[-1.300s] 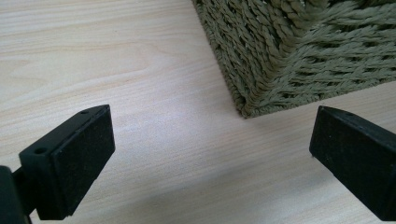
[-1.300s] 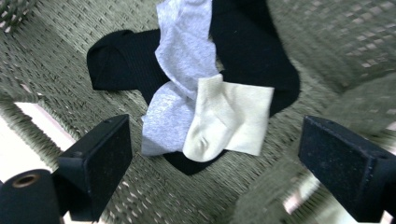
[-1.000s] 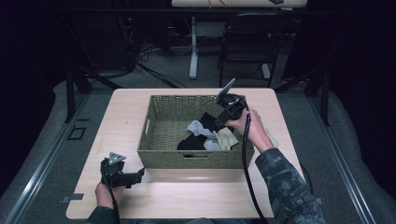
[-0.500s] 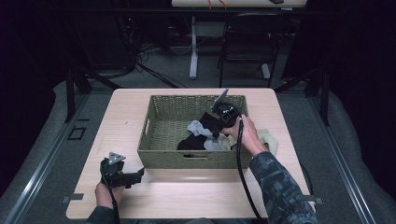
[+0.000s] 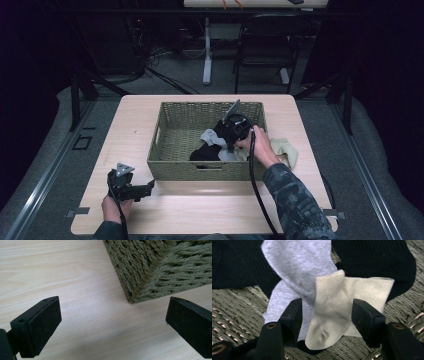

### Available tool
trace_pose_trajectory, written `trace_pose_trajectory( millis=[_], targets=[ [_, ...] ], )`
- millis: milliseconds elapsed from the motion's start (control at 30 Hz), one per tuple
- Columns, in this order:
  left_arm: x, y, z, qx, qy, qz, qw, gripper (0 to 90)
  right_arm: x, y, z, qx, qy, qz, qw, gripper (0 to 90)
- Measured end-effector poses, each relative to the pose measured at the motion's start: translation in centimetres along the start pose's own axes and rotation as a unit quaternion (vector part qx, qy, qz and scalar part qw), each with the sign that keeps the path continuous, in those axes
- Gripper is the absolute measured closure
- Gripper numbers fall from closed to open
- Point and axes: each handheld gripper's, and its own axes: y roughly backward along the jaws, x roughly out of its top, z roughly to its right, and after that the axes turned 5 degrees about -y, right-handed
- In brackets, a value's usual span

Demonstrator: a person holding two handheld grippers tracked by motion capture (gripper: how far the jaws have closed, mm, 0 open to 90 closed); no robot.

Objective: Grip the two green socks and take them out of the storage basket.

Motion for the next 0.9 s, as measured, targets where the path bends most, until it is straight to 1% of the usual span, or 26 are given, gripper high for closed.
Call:
trace_pose_trajectory(
  millis=[33, 67, 133, 167, 200, 233, 267, 300, 400, 433, 467, 500, 533, 600, 633, 667, 767, 833, 867, 900],
  targets=[
    [0.0, 0.0, 0.0, 0.0, 0.0, 0.0, 1.0, 0.0, 0.0, -0.1, 0.1, -0.001, 0.0, 0.0, 1.0, 45.0],
    [0.0, 0.0, 0.0, 0.0, 0.0, 0.0, 1.0, 0.0, 0.0, -0.3, 0.0, -0.001, -0.006, 0.004, 1.0, 46.1],
    [0.0, 0.0, 0.0, 0.0, 0.0, 0.0, 1.0, 0.0, 0.0, -0.4, 0.1, -0.005, -0.009, 0.003, 0.9999, 49.2],
    [0.0, 0.0, 0.0, 0.0, 0.0, -0.001, 1.0, 0.0, 0.0, -0.5, 0.1, -0.004, -0.013, -0.002, 0.9999, 51.3],
    [0.0, 0.0, 0.0, 0.001, 0.0, -0.001, 1.0, 0.0, 0.1, -0.6, 0.2, -0.007, -0.008, -0.009, 0.9999, 53.7],
    [0.0, 0.0, 0.0, 0.0, 0.0, 0.0, 1.0, 0.0, 0.1, -0.8, 0.2, -0.007, -0.013, -0.002, 0.9999, 55.7],
    [0.0, 0.0, 0.0, 0.0, 0.0, 0.001, 1.0, 0.0, 0.2, -0.8, 0.3, -0.01, -0.005, -0.017, 0.9998, 58.8],
    [0.0, 0.0, 0.0, 0.001, 0.0, 0.001, 1.0, 0.0, 0.2, -1.1, 0.2, -0.005, -0.014, -0.008, 0.9999, 63.6],
    [0.0, 0.0, 0.0, 0.001, 0.001, 0.001, 1.0, 0.0, 0.1, -1.1, 0.2, -0.004, -0.015, -0.008, 0.9999, 75.8],
    [0.0, 0.0, 0.0, 0.001, 0.0, 0.0, 1.0, 0.0, 0.2, -0.8, 0.3, -0.008, -0.005, -0.018, 0.9998, 78.8],
    [0.0, 0.0, 0.0, 0.0, 0.0, 0.0, 1.0, 0.0, 0.1, -0.8, 0.2, -0.005, -0.012, -0.008, 0.9999, 81.0],
    [0.0, 0.0, 0.0, 0.001, 0.0, 0.0, 1.0, 0.0, 0.1, -0.5, 0.3, -0.008, -0.004, -0.013, 0.9999, 83.0],
    [0.0, 0.0, -0.1, 0.0, 0.0, -0.001, 1.0, 0.0, 0.0, -0.3, 0.3, -0.005, -0.008, -0.002, 1.0, 84.1],
    [0.0, 0.0, -0.1, 0.002, 0.002, -0.001, 1.0, 0.0, -0.2, 0.3, 0.4, -0.001, -0.01, 0.006, 0.9999, 84.7],
    [0.0, 0.0, -0.1, 0.002, 0.001, -0.001, 1.0, 0.0, -0.2, 0.8, 0.5, 0.0, -0.008, 0.006, 1.0, 84.8],
    [0.0, 0.0, -0.1, 0.001, 0.0, -0.002, 1.0, 0.0, -0.4, 1.0, 0.5, 0.004, -0.009, 0.016, 0.9998, 85.0],
    [0.0, -0.1, -0.1, 0.002, 0.001, -0.002, 1.0, 0.0, -0.6, 2.0, 0.8, 0.012, -0.006, 0.026, 0.9996, 85.4],
    [0.1, -0.2, -0.1, 0.001, 0.0, -0.002, 1.0, 0.0, -0.7, 2.8, 1.0, 0.014, -0.001, 0.025, 0.9996, 85.8],
    [0.0, -0.2, -0.1, 0.001, 0.0, -0.002, 1.0, 0.0, -0.8, 3.1, 1.1, 0.019, -0.004, 0.033, 0.9993, 85.9],
    [0.0, -0.2, 0.0, 0.0, 0.001, -0.003, 1.0, 0.0, -0.9, 3.5, 1.2, 0.021, 0.0, 0.03, 0.9993, 86.0]
  ],
)
